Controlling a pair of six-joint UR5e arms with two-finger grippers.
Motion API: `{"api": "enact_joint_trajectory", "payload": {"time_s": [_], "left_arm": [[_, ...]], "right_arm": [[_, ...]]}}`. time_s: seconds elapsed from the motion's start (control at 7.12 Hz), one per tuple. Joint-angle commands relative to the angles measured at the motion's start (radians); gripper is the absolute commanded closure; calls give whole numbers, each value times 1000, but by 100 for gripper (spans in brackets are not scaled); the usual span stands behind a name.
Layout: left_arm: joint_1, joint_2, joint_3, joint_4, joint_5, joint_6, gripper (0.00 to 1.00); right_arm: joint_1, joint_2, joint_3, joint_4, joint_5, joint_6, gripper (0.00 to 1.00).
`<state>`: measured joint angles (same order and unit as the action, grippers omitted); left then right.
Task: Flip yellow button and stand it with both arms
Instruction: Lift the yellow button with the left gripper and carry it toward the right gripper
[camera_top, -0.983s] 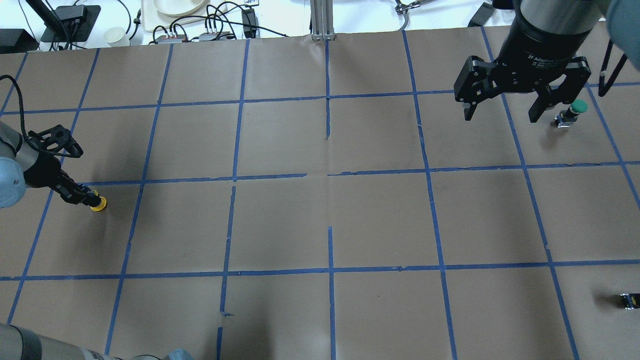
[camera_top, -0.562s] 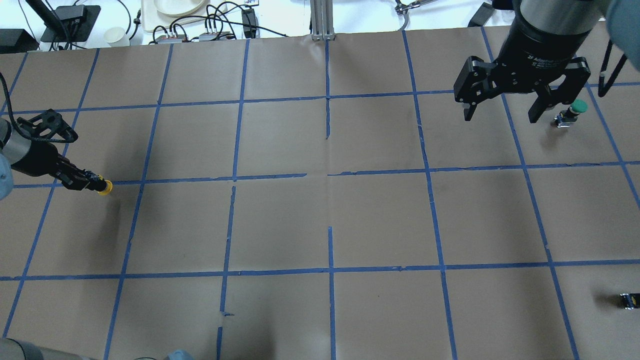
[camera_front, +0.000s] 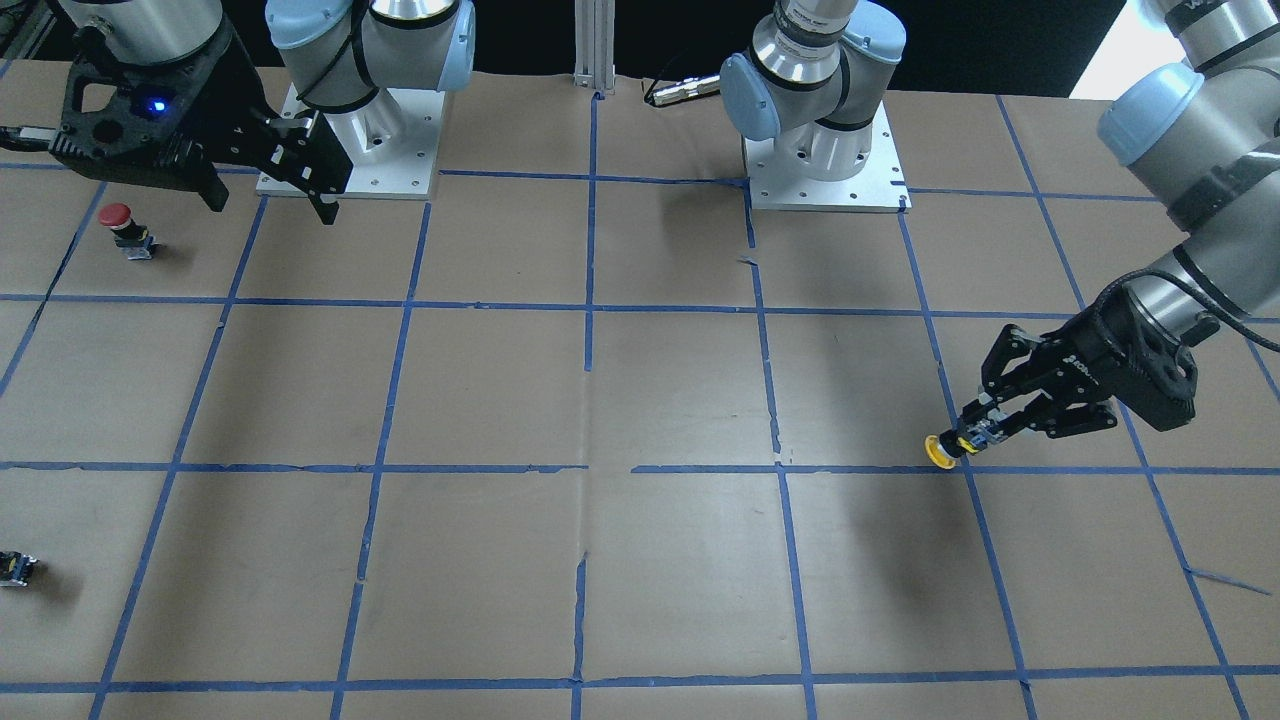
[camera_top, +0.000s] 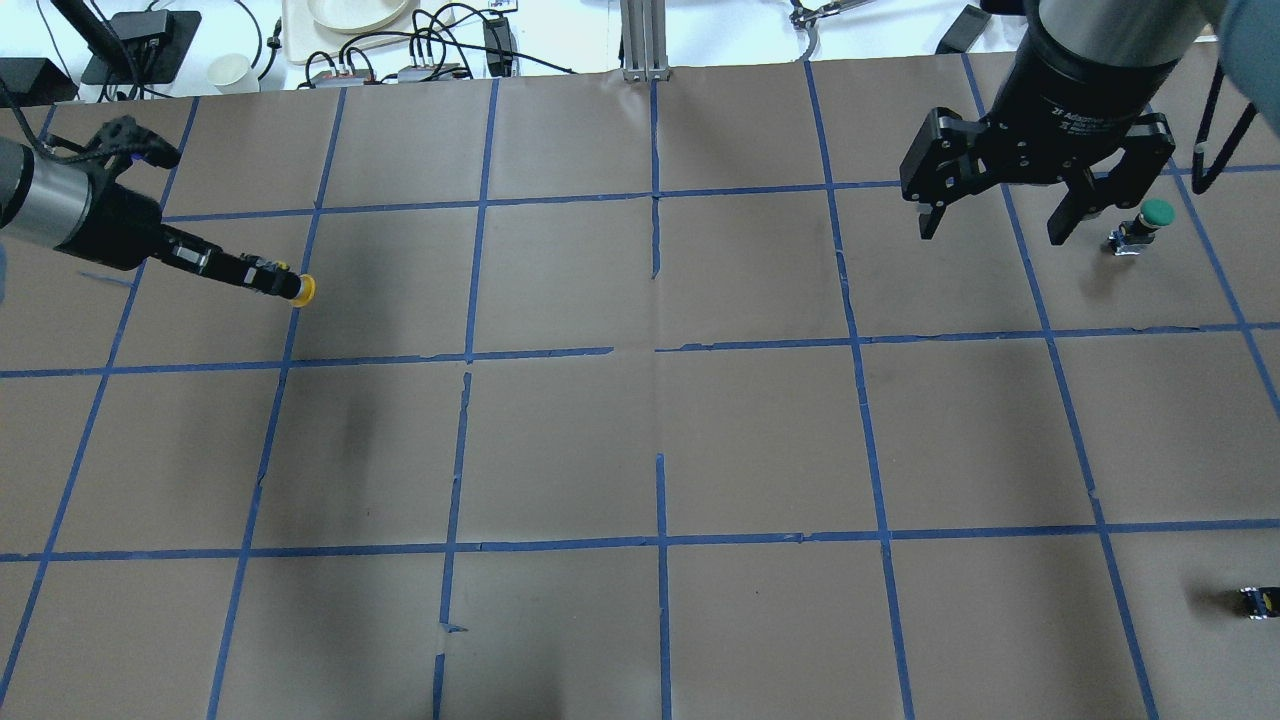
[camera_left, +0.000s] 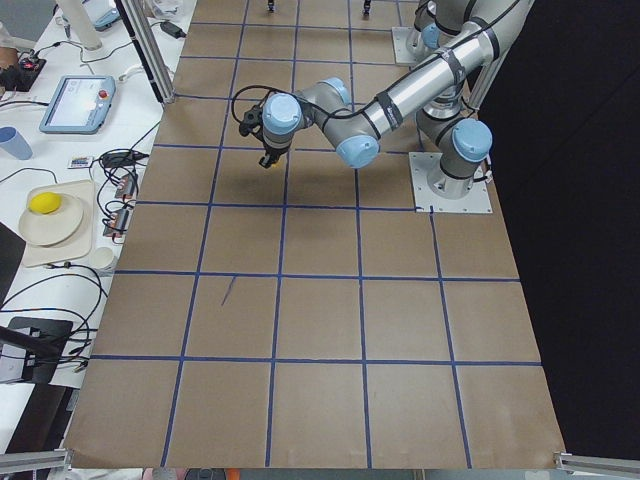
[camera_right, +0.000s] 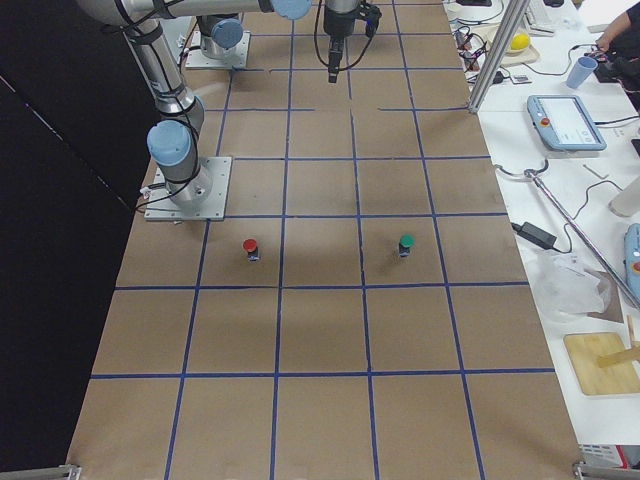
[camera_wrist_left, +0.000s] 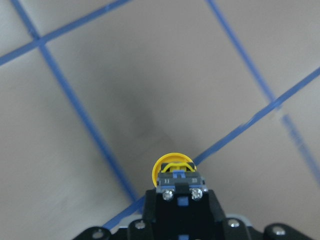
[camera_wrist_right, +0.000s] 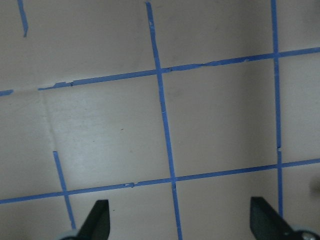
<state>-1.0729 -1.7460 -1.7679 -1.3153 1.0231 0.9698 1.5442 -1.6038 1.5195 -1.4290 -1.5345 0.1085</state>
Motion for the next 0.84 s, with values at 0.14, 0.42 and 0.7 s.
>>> {"api": "enact_joint_trajectory", "payload": {"time_s": [0.14, 0.42, 0.7], "left_arm": [[-88, 71, 1, -159, -416, -239, 99], [-145, 104, -22, -168, -619, -401, 99], [-209, 120, -22, -156, -769, -570, 100]], "right_arm": [[-9, 10, -11, 33, 268, 242, 0], [-54, 15, -28, 25, 525, 482, 0], [-120, 13, -19, 33, 747, 630, 0]]}}
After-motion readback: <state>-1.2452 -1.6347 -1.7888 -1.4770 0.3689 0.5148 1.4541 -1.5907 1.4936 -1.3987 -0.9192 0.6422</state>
